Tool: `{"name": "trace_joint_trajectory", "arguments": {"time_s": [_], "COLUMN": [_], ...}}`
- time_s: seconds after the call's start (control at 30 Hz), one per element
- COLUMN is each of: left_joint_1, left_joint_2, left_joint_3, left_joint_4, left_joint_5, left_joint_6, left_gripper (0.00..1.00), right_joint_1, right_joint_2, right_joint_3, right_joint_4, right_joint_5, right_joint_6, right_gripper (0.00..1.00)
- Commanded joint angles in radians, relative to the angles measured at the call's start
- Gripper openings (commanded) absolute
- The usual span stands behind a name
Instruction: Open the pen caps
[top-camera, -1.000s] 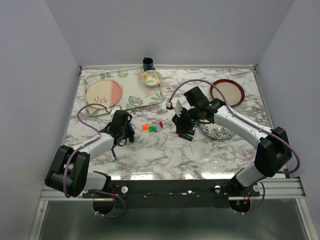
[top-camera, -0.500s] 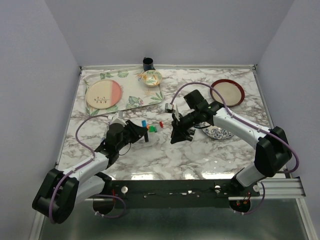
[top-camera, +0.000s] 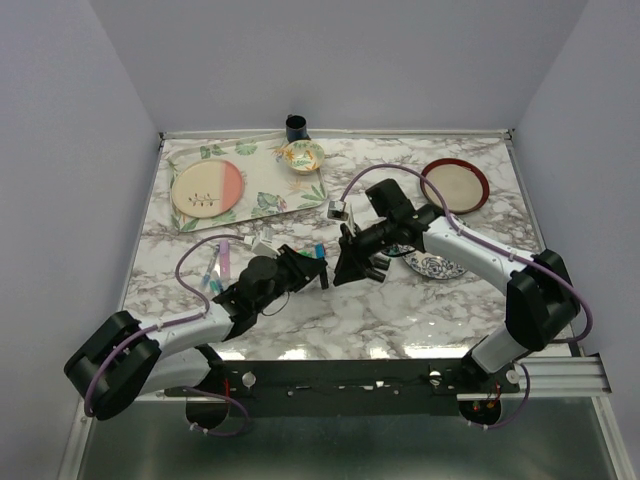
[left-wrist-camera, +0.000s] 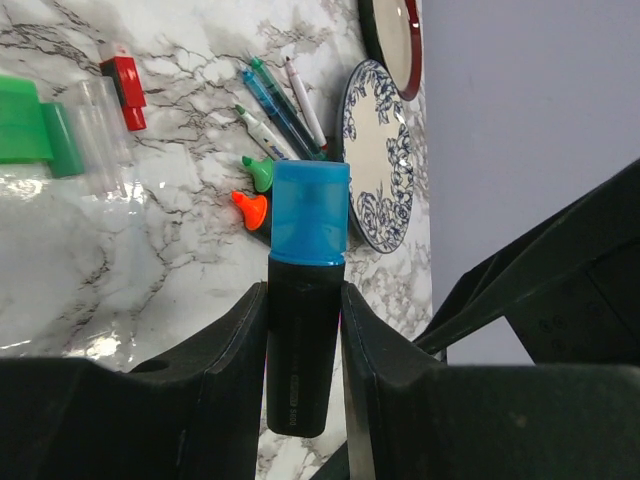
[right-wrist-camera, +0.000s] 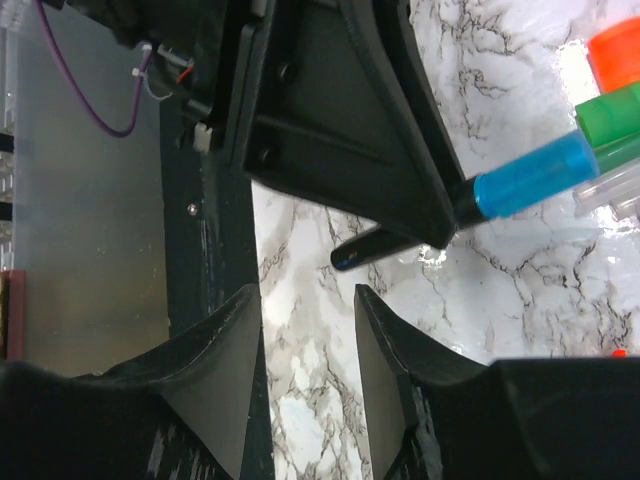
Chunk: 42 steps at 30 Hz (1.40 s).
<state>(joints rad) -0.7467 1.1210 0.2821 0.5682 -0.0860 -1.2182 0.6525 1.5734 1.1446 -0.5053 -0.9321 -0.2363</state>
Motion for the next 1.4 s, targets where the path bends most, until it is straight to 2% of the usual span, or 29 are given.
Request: {"name": "trace_joint_trajectory", "arguments": {"time_s": [0.0, 0.3, 0.5, 0.6, 0.63, 0.67, 0.73, 0.77, 0.87, 0.9, 1.0, 1.17, 1.37], "left_joint_1": [-0.081, -0.166, -0.195, -0.203, -0.204, -0.204, -0.204, -0.204, -0.203, -0.201, -0.186, -0.131, -0.114], "left_joint_2": [0.045, 0.074, 0.086, 0.088, 0.083, 0.077, 0.060, 0.051, 0.001, -0.016, -0.085, -0.165, -0.142], "left_joint_3": [0.063, 0.143, 0.169, 0.183, 0.178, 0.174, 0.167, 0.164, 0.143, 0.137, 0.112, 0.098, 0.132], "left_joint_4": [0.032, -0.065, -0.083, -0.099, -0.099, -0.099, -0.103, -0.109, -0.136, -0.148, -0.195, -0.260, -0.320], "left_joint_5": [-0.156, -0.319, -0.340, -0.347, -0.350, -0.353, -0.359, -0.363, -0.388, -0.406, -0.425, -0.409, -0.377], "left_joint_6": [-0.049, -0.110, -0.122, -0.121, -0.121, -0.122, -0.118, -0.118, -0.104, -0.093, -0.086, -0.064, -0.058], "left_gripper": [0.09, 0.05, 0.05, 0.06, 0.07, 0.08, 0.15, 0.20, 0.43, 0.53, 0.65, 0.69, 0.69], "right_joint_1": [-0.002, 0.012, 0.015, 0.015, 0.015, 0.013, 0.013, 0.013, 0.015, 0.013, 0.013, 0.013, 0.015], "right_joint_2": [0.046, 0.040, 0.043, 0.039, 0.040, 0.042, 0.046, 0.046, 0.048, 0.050, 0.057, 0.079, 0.070], "right_joint_3": [-0.025, -0.057, -0.059, -0.059, -0.056, -0.052, -0.049, -0.042, -0.034, -0.026, -0.006, 0.009, 0.009], "right_joint_4": [0.077, 0.185, 0.203, 0.202, 0.194, 0.191, 0.179, 0.175, 0.154, 0.146, 0.102, 0.048, 0.045], "right_joint_5": [0.032, 0.211, 0.274, 0.303, 0.306, 0.311, 0.312, 0.311, 0.293, 0.283, 0.231, 0.156, 0.151], "right_joint_6": [0.106, 0.268, 0.305, 0.302, 0.299, 0.298, 0.285, 0.281, 0.258, 0.247, 0.165, 0.108, 0.094], "right_gripper": [0.52, 0.57, 0.55, 0.44, 0.30, 0.20, 0.01, 0.01, 0.01, 0.01, 0.01, 0.01, 0.01]}}
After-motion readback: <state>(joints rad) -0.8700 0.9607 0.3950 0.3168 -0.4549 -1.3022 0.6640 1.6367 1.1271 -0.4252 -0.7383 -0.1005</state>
